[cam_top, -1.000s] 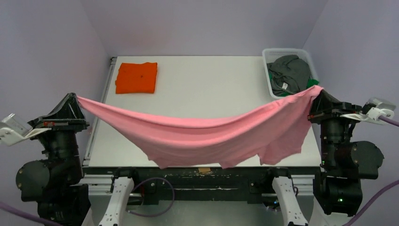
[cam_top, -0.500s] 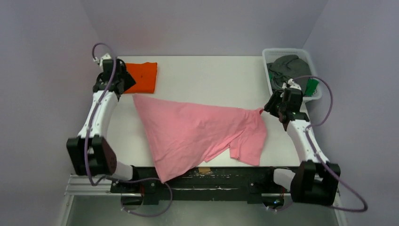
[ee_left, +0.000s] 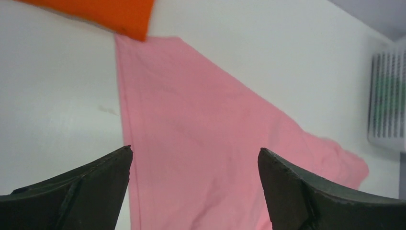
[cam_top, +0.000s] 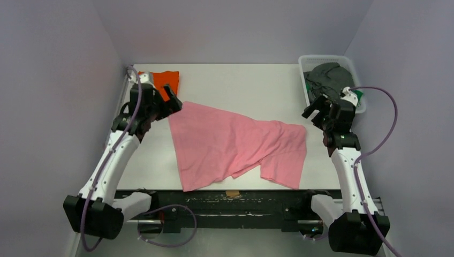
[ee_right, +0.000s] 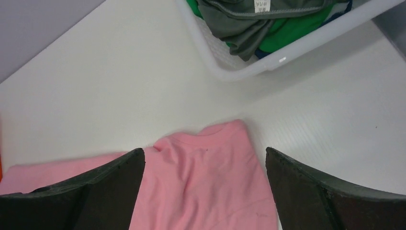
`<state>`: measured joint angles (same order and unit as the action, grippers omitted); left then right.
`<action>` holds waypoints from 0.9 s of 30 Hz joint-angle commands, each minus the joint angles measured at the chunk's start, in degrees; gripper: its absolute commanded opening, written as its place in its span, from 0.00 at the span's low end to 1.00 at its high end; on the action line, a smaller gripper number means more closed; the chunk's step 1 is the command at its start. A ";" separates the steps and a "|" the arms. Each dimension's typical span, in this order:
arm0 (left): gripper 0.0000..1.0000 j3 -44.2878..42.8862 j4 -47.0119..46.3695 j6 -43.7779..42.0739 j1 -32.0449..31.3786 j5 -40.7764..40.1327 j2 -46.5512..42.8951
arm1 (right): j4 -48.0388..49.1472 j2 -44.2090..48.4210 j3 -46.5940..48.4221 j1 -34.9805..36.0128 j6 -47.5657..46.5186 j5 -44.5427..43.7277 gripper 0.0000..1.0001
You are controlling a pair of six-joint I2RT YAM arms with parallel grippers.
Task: Fold and stack the t-shirts
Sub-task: Flatten out the tshirt
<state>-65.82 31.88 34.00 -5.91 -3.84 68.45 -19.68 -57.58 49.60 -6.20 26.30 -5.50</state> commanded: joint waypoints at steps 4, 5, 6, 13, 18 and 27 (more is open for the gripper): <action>1.00 21.85 1.84 8.47 -18.08 3.03 -11.14 | -5.52 2.42 -8.88 2.53 6.38 10.69 0.96; 1.00 23.62 -0.08 9.26 -19.64 5.92 -10.76 | -5.84 1.87 -9.51 5.13 6.67 10.50 0.96; 1.00 24.54 -1.26 10.21 -20.80 6.67 -9.81 | -5.93 0.97 -9.90 8.94 6.77 9.59 0.96; 1.00 23.41 -6.41 9.41 -23.20 6.18 5.38 | -3.66 -11.47 -10.84 18.38 9.12 5.26 0.95; 1.00 15.90 -8.52 7.11 -22.26 5.64 18.72 | 1.96 -22.75 -8.86 19.30 9.64 4.95 0.93; 1.00 -5.97 -1.09 4.30 -15.92 4.91 39.64 | 5.51 -40.69 3.66 19.29 11.41 -0.41 0.94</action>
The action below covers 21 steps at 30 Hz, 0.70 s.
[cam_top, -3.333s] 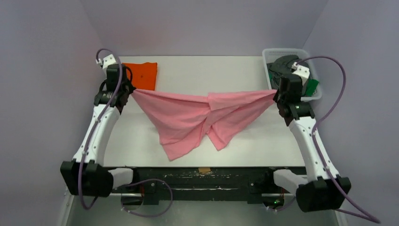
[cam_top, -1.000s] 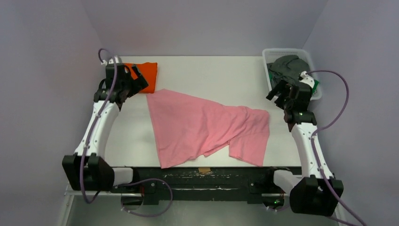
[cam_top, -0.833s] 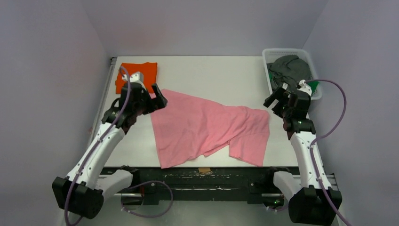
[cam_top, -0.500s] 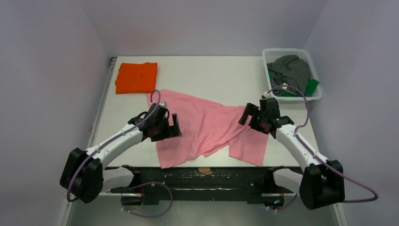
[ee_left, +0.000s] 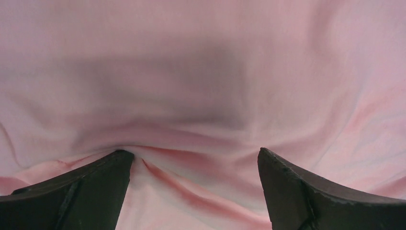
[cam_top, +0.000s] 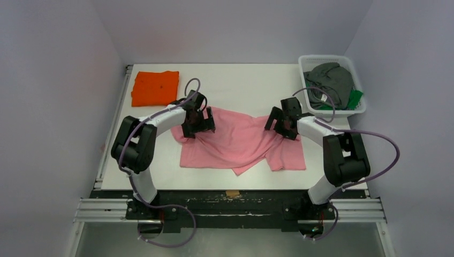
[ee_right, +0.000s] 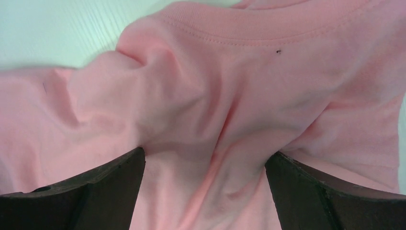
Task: Fold and stack the t-shirts
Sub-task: Flatten out the tshirt
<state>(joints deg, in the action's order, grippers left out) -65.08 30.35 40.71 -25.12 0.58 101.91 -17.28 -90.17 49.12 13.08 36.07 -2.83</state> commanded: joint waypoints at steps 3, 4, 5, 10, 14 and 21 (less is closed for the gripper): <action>1.00 -15.25 4.31 -3.74 5.87 1.77 11.04 | 1.21 -12.32 10.46 -0.32 1.19 -6.09 0.95; 0.99 -17.18 5.26 -4.51 6.29 1.64 11.44 | 0.26 -12.72 12.65 -0.42 0.76 -6.63 0.95; 0.99 -18.32 5.81 -5.16 6.47 0.85 10.72 | -0.52 -12.27 14.18 -0.36 0.42 -7.04 0.96; 0.99 -11.12 4.06 -6.00 5.45 -0.36 -2.15 | -3.10 -2.57 12.68 -0.34 -0.87 -9.49 0.99; 1.00 3.50 4.61 -3.42 2.66 -6.57 -16.82 | -5.52 9.37 4.35 -0.59 1.88 -13.98 0.99; 0.97 23.56 3.73 3.18 1.92 -10.04 -29.75 | -7.68 20.75 -5.92 -1.30 4.57 -15.34 0.99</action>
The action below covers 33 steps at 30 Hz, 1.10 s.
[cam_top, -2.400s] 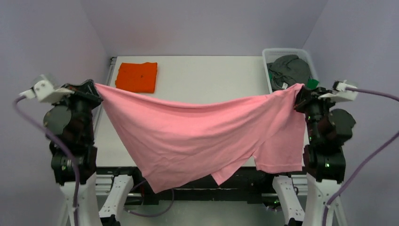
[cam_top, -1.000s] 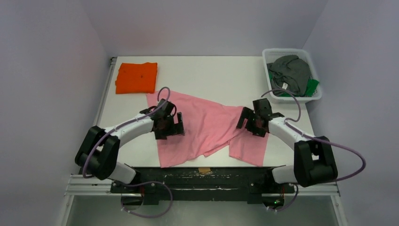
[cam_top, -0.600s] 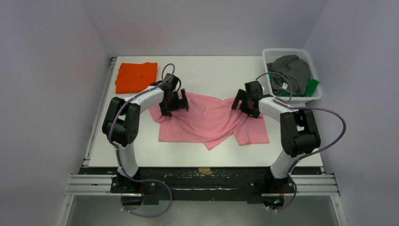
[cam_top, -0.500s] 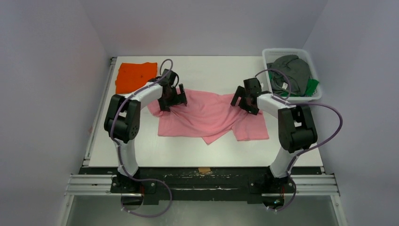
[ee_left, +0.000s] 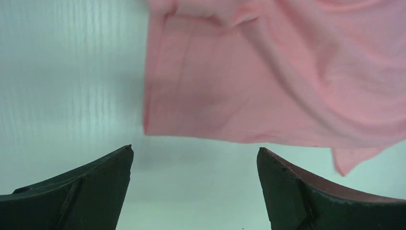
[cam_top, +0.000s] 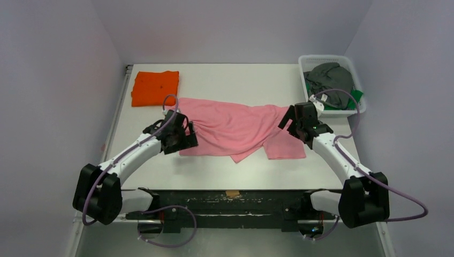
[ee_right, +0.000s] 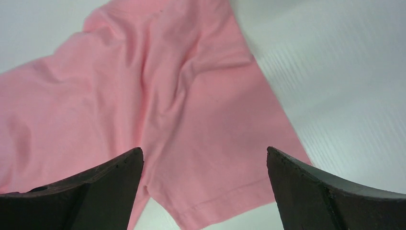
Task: Fold and stack the t-shirts
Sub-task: Flatten out the tshirt
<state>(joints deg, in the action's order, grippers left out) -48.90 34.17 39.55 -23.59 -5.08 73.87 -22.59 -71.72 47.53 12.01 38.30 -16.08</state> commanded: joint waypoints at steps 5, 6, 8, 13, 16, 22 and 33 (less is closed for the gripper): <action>0.77 9.06 -2.73 5.79 0.39 -4.28 -0.25 | -2.64 3.03 -5.06 -0.26 1.44 -0.37 0.98; 0.73 8.75 -2.96 6.06 0.39 -4.32 0.83 | -2.98 2.85 -4.86 -0.24 1.23 -0.27 0.97; 0.69 7.92 -2.81 6.55 0.41 -4.08 2.95 | -3.18 2.65 -4.92 -0.28 1.07 -0.07 0.97; 0.62 6.97 -4.09 7.53 0.40 -4.27 6.35 | -2.54 1.93 -5.36 -0.26 0.83 0.08 0.96; 0.59 5.67 -3.90 7.86 0.39 -4.99 7.74 | -2.55 1.19 -5.17 -0.24 0.71 0.33 0.96; 0.35 3.59 -4.83 6.32 0.39 -4.34 10.21 | -2.63 0.95 -5.17 -0.24 0.38 -0.43 0.95; 0.00 2.19 -6.77 3.69 0.39 -2.32 13.17 | -5.28 1.82 -4.94 -0.30 0.33 -2.44 0.96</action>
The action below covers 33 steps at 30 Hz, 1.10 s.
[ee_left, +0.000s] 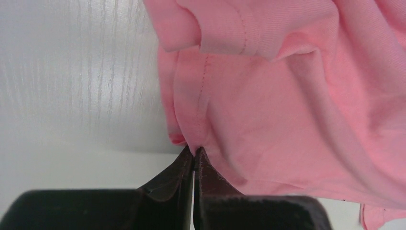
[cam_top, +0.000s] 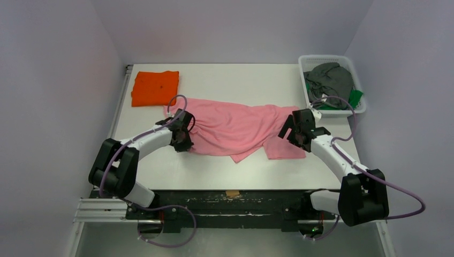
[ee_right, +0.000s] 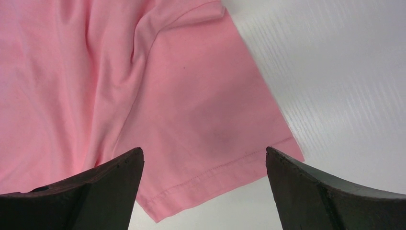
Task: Fold and stack the t-shirts
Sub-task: Flatten out the tshirt
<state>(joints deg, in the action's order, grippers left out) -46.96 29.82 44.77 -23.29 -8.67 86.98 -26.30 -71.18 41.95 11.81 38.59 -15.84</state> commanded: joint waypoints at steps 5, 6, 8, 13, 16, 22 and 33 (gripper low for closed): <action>0.00 2.56 -2.31 -2.59 0.09 -1.12 -5.76 | -5.92 1.86 -0.98 -1.91 2.10 -5.23 0.96; 0.00 2.77 -2.00 -2.66 0.09 -1.47 -6.72 | -6.05 1.98 -1.65 -2.96 2.07 -4.57 0.96; 0.00 3.07 -1.86 -2.76 0.09 -1.72 -8.13 | -5.53 2.17 -3.32 -5.64 1.77 -1.45 0.94; 0.00 3.92 -2.84 -3.00 0.09 -0.70 -9.57 | -2.44 0.33 -5.35 -8.93 1.19 1.20 0.89; 0.00 4.22 -2.94 -3.10 0.09 -0.71 -9.89 | -0.79 -3.73 -4.46 -9.06 0.49 1.72 0.82; 0.00 4.81 -3.14 -2.94 0.09 -1.21 -10.79 | 0.31 -7.70 -4.54 -9.04 0.41 2.99 0.67; 0.00 5.28 -2.62 -2.61 0.09 -2.23 -13.13 | 0.69 -6.53 -7.53 -8.83 0.00 5.47 0.30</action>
<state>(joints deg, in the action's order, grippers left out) -42.26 27.94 42.41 -23.29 -9.50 75.79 -26.50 -77.06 37.21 2.81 37.78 -15.35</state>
